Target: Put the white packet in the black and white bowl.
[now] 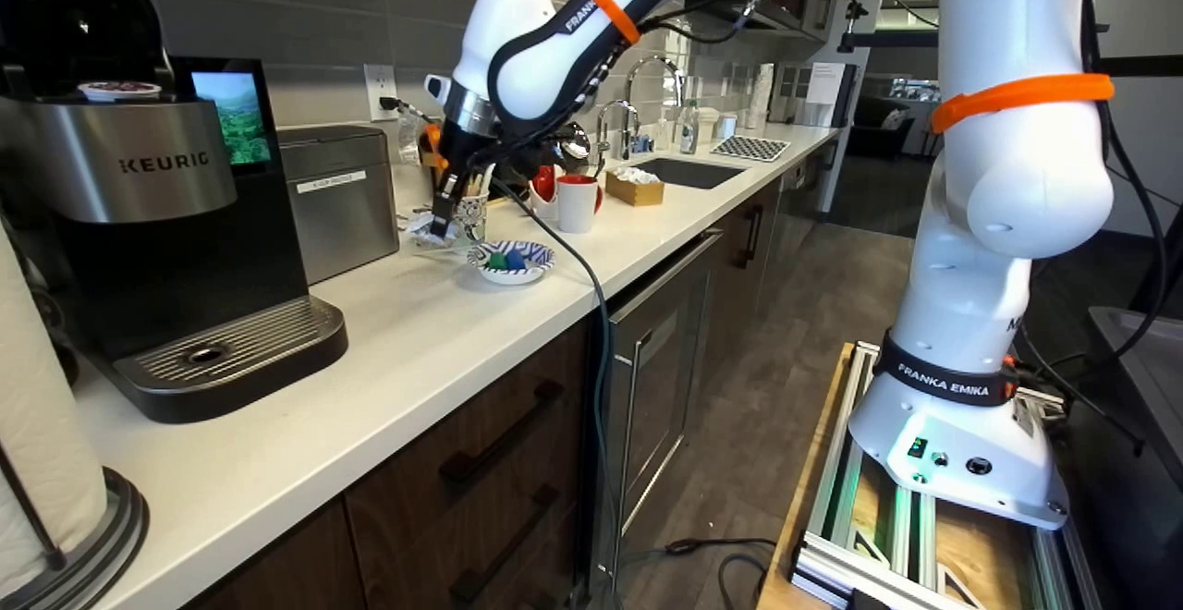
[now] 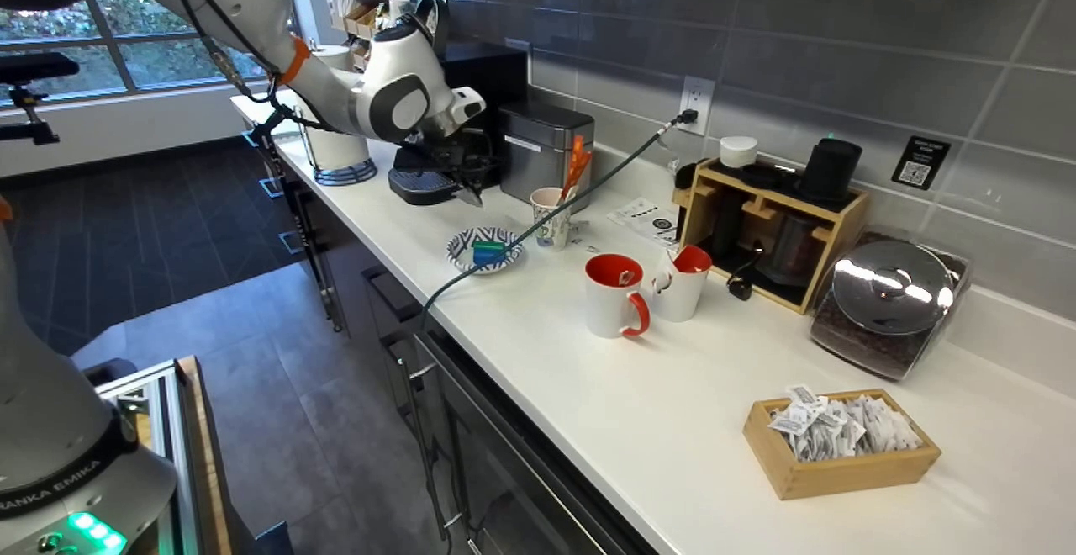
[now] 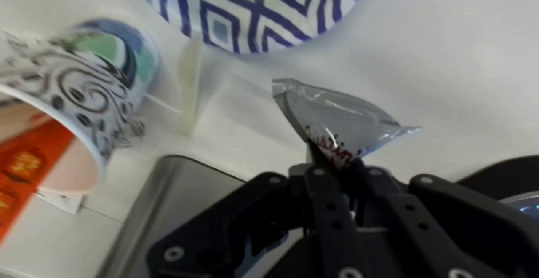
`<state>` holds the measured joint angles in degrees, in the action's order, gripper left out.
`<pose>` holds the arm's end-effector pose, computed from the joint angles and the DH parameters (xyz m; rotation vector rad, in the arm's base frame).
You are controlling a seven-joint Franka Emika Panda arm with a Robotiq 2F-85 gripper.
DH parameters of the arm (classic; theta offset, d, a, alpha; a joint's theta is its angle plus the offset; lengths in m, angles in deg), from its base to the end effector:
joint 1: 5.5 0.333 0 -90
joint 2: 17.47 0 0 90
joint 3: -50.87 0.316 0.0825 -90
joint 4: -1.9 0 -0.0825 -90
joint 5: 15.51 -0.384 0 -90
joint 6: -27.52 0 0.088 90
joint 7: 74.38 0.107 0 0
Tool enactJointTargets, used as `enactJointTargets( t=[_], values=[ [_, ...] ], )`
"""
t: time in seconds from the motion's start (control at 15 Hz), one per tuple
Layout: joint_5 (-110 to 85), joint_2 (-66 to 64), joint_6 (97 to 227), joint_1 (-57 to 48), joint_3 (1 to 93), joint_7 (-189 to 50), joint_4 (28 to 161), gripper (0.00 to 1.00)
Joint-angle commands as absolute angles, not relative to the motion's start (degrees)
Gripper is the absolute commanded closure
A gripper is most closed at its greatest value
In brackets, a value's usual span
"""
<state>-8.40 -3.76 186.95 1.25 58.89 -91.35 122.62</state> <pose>0.5909 0.1584 0.3521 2.8648 0.9639 0.6738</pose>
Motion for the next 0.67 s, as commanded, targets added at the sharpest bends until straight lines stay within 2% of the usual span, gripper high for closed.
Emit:
enactJointTargets(
  t=[0.0,0.27,0.33,0.4,0.6],
  values=[
    [-5.7,-11.0,190.5,0.8,55.0,-83.0,133.2,0.97],
    [-7.3,-13.9,190.9,-0.8,53.9,-80.6,138.4,0.97],
    [-7.2,-13.8,191.0,-1.0,53.7,-80.0,138.8,0.64],
    [-7.0,-13.8,191.9,-1.2,53.5,-79.4,139.1,0.63],
    [-1.1,-13.8,195.2,-0.6,51.0,-73.8,139.7,0.40]
  ],
)
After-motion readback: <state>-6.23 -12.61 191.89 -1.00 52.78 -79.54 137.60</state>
